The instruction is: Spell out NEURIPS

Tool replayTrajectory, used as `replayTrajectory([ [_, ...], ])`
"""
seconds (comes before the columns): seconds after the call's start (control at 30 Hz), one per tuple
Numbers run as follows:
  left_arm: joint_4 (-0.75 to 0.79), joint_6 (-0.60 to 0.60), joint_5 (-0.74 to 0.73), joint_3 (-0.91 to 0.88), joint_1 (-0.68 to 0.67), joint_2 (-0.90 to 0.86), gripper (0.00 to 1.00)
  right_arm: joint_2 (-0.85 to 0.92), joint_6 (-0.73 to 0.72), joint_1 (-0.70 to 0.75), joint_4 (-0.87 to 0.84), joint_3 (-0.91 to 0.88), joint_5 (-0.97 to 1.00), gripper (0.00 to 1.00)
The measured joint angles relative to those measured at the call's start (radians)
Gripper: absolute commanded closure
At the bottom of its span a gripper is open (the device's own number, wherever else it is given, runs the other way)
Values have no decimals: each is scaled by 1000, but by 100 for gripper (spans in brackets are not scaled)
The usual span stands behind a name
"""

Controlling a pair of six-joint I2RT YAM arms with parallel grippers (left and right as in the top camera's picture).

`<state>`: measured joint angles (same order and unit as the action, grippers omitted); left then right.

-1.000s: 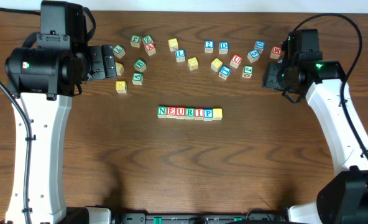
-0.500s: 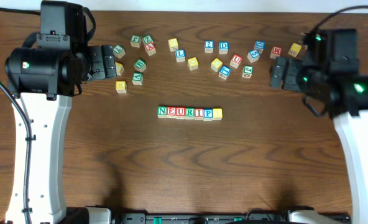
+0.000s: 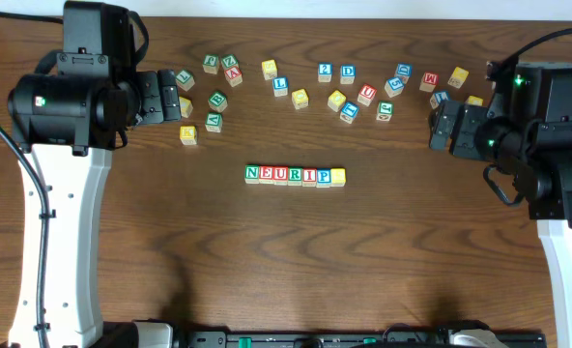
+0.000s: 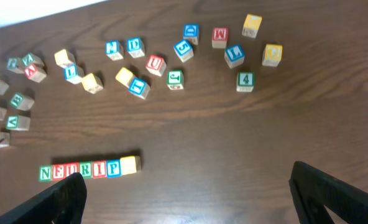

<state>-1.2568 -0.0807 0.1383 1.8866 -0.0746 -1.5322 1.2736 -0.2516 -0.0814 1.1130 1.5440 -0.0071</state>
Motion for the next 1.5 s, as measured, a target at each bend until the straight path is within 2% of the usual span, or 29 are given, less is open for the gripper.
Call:
replayTrajectory([
  [0.2,0,0,0,0,0,0,1,0,0,-2,-52,-3,24,1],
  [0.27,0,0,0,0,0,0,1,-22,0,-10,-139,-46,69,1],
  [0.5,-1,0,0,0,0,0,1,-289,33,-40,-508,-467,141,1],
  [0.73,0,0,3,0,0,0,1,-713,60,11,-806,-950,153,1],
  [0.9,0,0,3,0,0,0,1,-996,63,53,-867,-1217,140,1],
  [1.03,0,0,3,0,0,0,2,-1148,62,78,-871,-1334,125,1],
  [1.33,-1,0,3,0,0,0,1,-1235,51,89,-966,-1491,84,1],
  [1.5,0,0,3,0,0,0,1,-1252,59,89,-993,-1506,66,1],
])
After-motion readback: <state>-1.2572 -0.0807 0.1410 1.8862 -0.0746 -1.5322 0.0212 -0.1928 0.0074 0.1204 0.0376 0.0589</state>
